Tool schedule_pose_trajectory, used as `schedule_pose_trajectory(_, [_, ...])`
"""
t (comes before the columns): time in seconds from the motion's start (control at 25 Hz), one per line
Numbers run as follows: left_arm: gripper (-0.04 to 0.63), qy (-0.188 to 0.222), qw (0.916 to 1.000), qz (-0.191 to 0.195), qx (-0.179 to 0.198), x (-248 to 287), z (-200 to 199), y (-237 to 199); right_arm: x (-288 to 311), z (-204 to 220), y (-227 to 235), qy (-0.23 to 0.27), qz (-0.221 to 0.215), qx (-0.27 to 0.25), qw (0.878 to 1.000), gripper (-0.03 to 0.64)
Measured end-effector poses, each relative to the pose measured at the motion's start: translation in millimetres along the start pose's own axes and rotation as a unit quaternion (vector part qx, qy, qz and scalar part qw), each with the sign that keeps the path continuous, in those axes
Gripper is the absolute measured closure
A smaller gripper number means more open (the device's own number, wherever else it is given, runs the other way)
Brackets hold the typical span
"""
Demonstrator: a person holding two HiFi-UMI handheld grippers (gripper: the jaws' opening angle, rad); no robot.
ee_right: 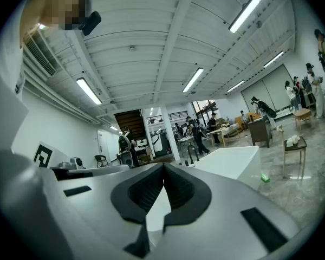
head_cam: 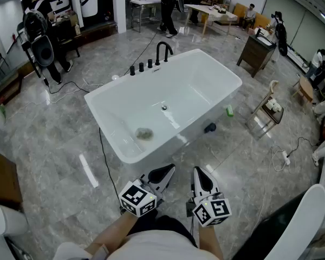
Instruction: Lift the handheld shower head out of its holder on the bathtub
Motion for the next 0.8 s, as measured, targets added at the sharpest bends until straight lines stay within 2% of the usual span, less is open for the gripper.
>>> schedule_pose_trajectory(0.52, [0.584, 0.001, 1.0, 0.001, -0.008, 11.8, 1.6, -25.8, 26.7, -4.9, 5.8, -0.002, 0.006, 0.008, 1.0, 0.6])
schedule_pose_trajectory(0.8, [0.584, -0.007, 0.9999, 0.0, -0.01, 12.0, 6.2, -42.3, 34.8, -6.7, 12.1, 0.012, 0.011, 0.029, 0.999, 0.6])
Point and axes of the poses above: the fingertips, and each gripper's own axes: x forward along the fingers, y to its right, z out of its underside, the point moved 7 cm from there along -x, backward along the fingers, and after that the axes turned 15 degrees about x, right-handed, at the moved point
